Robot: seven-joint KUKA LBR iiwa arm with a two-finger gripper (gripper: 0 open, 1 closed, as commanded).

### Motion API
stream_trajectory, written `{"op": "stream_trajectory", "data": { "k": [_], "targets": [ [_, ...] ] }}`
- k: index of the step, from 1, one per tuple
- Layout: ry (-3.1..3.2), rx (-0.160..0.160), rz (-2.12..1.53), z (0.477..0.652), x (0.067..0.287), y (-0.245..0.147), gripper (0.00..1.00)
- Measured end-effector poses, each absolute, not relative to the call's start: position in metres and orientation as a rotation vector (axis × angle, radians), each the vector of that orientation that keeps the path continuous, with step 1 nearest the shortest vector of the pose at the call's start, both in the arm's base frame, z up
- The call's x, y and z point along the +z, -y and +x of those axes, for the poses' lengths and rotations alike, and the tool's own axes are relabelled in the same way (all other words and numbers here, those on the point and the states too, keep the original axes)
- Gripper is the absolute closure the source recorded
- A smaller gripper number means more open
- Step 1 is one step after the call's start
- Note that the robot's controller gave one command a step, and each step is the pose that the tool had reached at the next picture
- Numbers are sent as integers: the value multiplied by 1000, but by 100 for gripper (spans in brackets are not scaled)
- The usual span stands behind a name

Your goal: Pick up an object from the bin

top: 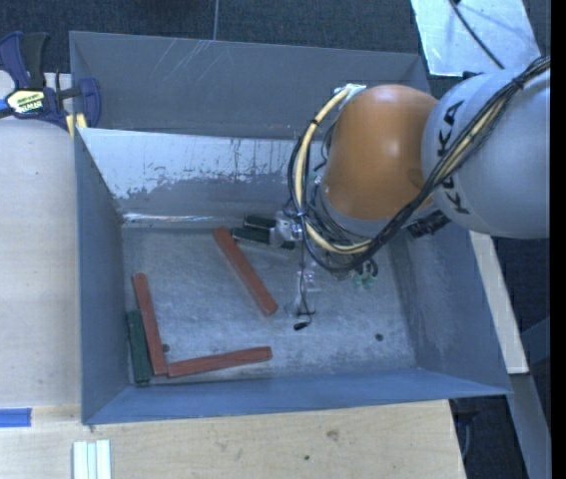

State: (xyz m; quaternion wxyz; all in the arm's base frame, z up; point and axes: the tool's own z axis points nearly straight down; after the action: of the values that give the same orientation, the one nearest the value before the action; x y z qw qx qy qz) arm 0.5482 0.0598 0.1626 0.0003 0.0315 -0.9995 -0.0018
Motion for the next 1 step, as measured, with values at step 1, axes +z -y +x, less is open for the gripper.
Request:
{"op": "stream_trajectory", "data": {
  "k": [1],
  "targets": [
    [3076,-4,644,597,87,-134,0]
  ]
}}
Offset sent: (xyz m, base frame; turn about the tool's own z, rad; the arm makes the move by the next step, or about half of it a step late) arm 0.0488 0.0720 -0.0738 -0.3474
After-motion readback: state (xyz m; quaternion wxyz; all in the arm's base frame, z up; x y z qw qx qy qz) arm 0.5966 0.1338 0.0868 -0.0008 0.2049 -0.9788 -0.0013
